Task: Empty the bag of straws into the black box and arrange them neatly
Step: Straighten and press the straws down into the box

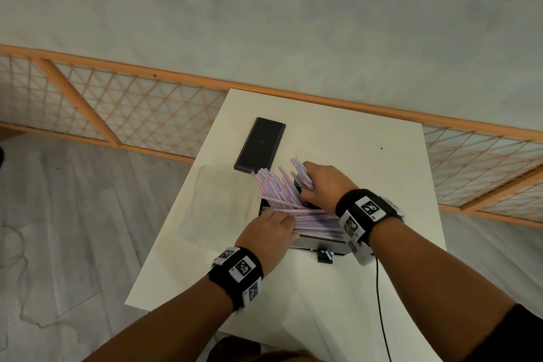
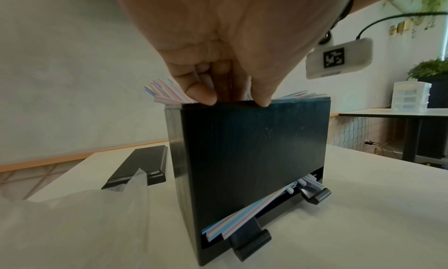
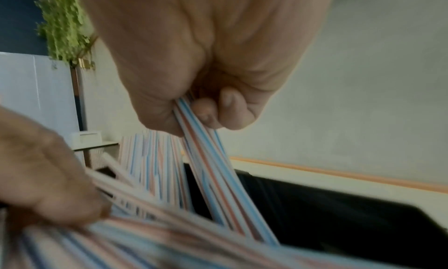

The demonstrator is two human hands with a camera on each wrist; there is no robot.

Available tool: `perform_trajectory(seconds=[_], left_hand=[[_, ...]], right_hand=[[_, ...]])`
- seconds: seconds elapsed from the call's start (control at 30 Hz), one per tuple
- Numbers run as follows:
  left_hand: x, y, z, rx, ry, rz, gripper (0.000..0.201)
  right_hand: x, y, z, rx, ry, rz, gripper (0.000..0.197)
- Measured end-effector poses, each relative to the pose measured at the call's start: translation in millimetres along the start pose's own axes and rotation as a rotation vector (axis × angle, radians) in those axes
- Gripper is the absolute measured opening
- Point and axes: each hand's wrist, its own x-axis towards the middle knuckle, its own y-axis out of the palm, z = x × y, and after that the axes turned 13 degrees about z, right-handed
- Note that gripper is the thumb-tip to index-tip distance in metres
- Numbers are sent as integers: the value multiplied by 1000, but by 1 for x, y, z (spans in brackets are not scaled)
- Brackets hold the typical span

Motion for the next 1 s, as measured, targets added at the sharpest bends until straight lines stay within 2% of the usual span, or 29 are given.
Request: perform_trajectory(seconds=[0.33,0.43,0.5,0.6,0.73,0.87,1.0], left_hand=[[-2,-4,-1,-27,17,-34,17],[-3,-9,-2,-118,-42,-38,18],[-5,-9,-2,-254,-100,-18,18],[-8,-4,1,-419,-145,24,25],[-14,-5,4,-429,-152,-51,18],[-21,2,0,-327,-142,-98,31],[-26,4,0,-327,-147,-122,30]], right_hand=[[-63,-80,36,86,-88,-200,21],[-73,-92,47,46,-138,-213,20],[-74,-93,54,-55,-173,-138,18],[-65,-76,60,-227,-156,69,16],[-40,-32,63,-323,-61,263,16],[-17,0,65,-299,-54,330,22],[-6,19,58,-231,-79,319,24]])
